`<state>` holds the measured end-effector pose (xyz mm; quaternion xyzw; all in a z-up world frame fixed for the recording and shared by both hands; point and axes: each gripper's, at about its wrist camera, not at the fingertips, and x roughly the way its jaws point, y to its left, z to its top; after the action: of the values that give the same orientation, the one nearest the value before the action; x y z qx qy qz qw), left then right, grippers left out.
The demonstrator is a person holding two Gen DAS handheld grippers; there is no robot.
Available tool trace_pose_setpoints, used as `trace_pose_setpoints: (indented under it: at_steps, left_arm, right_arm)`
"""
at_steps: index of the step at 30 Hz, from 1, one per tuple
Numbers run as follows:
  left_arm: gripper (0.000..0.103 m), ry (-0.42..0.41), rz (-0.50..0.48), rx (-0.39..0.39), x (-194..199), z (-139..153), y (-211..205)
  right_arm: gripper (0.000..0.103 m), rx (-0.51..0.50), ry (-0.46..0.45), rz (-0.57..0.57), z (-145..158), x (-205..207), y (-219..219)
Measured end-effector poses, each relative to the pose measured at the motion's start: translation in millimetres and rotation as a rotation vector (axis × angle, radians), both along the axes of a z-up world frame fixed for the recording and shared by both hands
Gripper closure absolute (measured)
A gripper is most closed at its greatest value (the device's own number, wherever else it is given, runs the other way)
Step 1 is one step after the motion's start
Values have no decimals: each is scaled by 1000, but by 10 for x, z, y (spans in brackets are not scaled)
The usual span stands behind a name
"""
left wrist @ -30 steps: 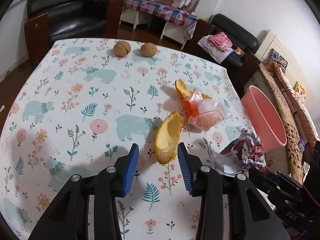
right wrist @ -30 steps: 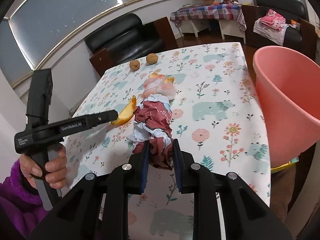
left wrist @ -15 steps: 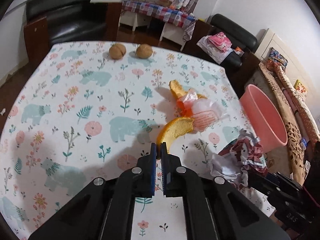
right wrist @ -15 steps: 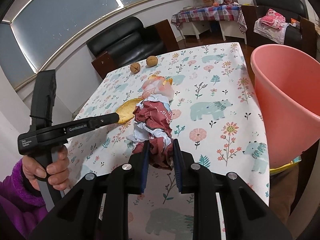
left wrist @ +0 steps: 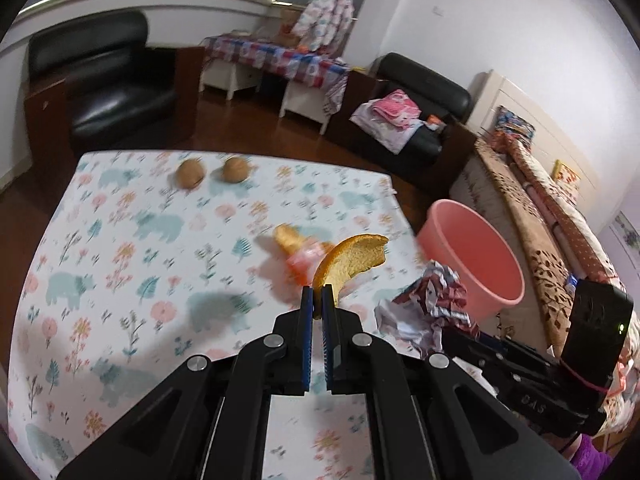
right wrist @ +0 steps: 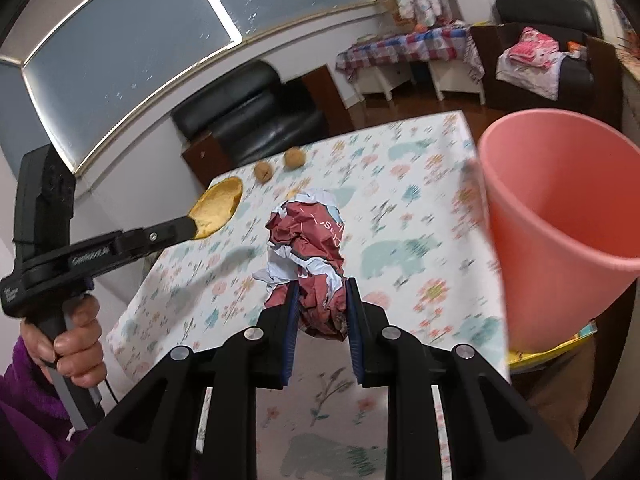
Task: Collect trash
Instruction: 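Grasp the orange peel with the left gripper while the right holds the red foil wrapper, then carry the peel and foil wrapper to the pink bucket and open both grippers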
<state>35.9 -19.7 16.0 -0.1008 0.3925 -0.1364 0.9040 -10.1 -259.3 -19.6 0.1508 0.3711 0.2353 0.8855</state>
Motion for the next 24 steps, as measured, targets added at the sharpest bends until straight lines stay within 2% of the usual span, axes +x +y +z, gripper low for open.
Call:
trace_pose_setpoints:
  at_steps: [7,13,18,24]
  left_arm:
    - [99,-39,-108,-9,215,188,-493]
    - [99,-60,-222,-28,464,310,-1157]
    - [99,-42,-290,-16,648,233,-1672]
    - [99,15,-331,21,860,-32,-2152]
  right_arm:
    - [80,-28,-55,-155,207,59,-461]
    - [80,-50,-59,-331,303,155,-941]
    - [80,-92,-36,-438,243,273,-1252]
    - [80,-122,19,-498,6,451,-1456]
